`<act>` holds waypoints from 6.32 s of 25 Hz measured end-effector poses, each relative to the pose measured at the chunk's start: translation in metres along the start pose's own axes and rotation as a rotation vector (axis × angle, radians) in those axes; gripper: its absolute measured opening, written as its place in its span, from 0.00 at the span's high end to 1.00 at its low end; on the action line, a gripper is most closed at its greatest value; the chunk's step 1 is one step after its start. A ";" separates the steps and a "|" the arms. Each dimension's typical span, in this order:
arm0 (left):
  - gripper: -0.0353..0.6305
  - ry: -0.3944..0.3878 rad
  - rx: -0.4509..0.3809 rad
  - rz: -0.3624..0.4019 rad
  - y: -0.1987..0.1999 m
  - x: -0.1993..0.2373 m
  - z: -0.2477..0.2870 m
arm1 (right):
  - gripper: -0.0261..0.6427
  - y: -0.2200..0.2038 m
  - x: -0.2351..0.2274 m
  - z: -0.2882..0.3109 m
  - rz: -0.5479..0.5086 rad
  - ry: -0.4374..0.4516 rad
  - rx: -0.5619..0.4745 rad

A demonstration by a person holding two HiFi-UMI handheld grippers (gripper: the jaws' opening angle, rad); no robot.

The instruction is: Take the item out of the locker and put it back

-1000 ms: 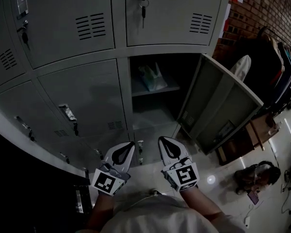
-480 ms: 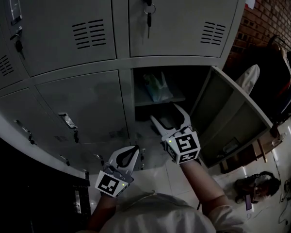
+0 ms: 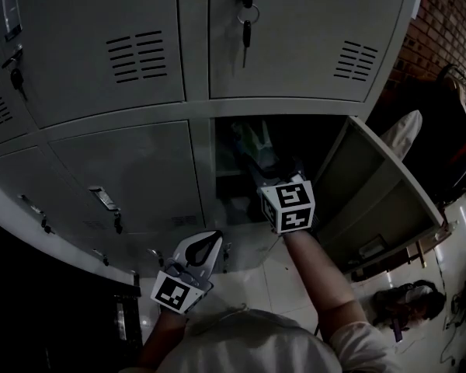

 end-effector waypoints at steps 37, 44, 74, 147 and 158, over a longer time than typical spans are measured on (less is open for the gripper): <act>0.99 -0.019 -0.014 -0.031 -0.003 -0.014 -0.017 | 0.94 -0.075 0.079 -0.180 0.109 0.007 -0.027; 0.99 -0.033 -0.029 -0.064 0.001 -0.025 -0.037 | 0.94 -0.064 0.100 -0.198 0.100 -0.027 -0.042; 0.99 0.143 -0.026 -0.070 0.037 -0.285 -0.197 | 0.94 -0.070 0.171 -0.481 0.164 0.134 -0.058; 0.99 -0.013 -0.059 -0.001 0.020 0.011 -0.030 | 0.93 0.007 0.030 -0.092 -0.018 -0.143 -0.231; 0.99 0.052 -0.039 -0.017 0.010 0.024 -0.029 | 0.93 0.003 0.001 0.000 -0.050 -0.151 -0.084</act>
Point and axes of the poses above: the fingertips, and each gripper's own axes: z forward along the fingers, x to its left, y out of its top, the point moved 8 cm from there along -z, backward along the fingers, and after that the axes turned 1 degree about -z, right-handed, at the moved point
